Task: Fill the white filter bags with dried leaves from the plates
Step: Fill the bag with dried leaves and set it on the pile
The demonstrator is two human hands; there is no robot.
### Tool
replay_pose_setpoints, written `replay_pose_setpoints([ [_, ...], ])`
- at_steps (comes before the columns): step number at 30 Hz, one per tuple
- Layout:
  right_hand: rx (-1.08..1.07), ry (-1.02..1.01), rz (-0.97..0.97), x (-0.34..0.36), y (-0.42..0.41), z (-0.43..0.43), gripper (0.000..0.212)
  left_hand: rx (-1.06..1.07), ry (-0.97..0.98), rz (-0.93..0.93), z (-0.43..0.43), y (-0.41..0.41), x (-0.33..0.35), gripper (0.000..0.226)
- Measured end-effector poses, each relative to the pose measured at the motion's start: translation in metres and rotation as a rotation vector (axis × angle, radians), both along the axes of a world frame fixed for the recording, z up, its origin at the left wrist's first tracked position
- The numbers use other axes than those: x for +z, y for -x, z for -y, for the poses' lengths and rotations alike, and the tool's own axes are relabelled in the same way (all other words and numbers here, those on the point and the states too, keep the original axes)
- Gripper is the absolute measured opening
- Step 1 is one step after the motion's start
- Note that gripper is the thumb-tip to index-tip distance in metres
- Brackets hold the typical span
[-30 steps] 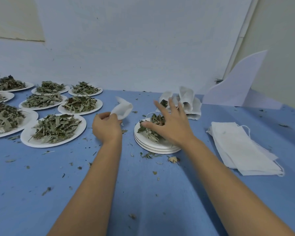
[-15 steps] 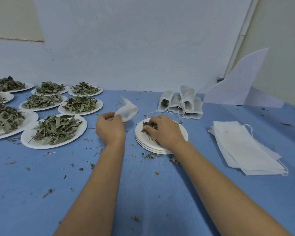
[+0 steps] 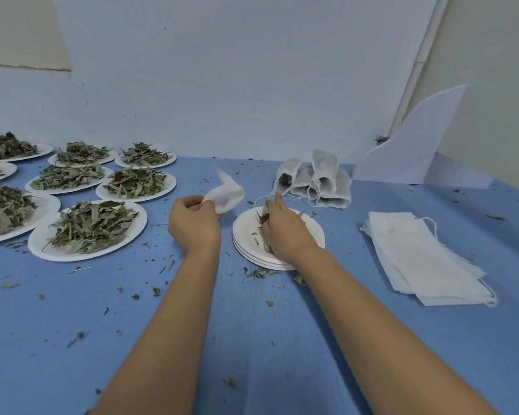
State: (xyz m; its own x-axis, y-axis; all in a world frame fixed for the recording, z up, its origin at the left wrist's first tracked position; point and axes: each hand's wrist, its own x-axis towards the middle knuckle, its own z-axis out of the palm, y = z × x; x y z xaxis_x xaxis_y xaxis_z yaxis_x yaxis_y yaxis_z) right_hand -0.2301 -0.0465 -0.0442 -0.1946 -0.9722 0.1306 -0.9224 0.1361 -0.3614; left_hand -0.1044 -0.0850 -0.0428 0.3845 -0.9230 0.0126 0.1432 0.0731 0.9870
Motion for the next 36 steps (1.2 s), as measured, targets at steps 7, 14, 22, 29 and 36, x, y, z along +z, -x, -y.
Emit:
replay_pose_setpoints([
  [7,-0.029,-0.048,-0.110,-0.002,-0.002,0.006,0.037,-0.016,-0.010,0.025,-0.001,0.000,-0.002,0.017],
  [14,0.051,-0.013,-0.088,-0.004,0.004,0.007,0.016,-0.043,0.000,0.042,-0.005,0.002,-0.001,0.016],
  [22,-0.038,0.013,-0.199,0.010,0.006,0.000,0.066,-0.070,-0.001,0.116,-0.008,0.003,0.002,0.013],
  [29,-0.012,-0.034,-0.089,0.008,0.004,-0.021,0.066,-0.045,0.011,0.117,-0.010,0.004,0.003,0.021],
  [36,-0.008,0.050,-0.209,0.002,0.002,-0.022,0.030,0.013,0.119,0.262,-0.010,0.003,0.000,0.032],
])
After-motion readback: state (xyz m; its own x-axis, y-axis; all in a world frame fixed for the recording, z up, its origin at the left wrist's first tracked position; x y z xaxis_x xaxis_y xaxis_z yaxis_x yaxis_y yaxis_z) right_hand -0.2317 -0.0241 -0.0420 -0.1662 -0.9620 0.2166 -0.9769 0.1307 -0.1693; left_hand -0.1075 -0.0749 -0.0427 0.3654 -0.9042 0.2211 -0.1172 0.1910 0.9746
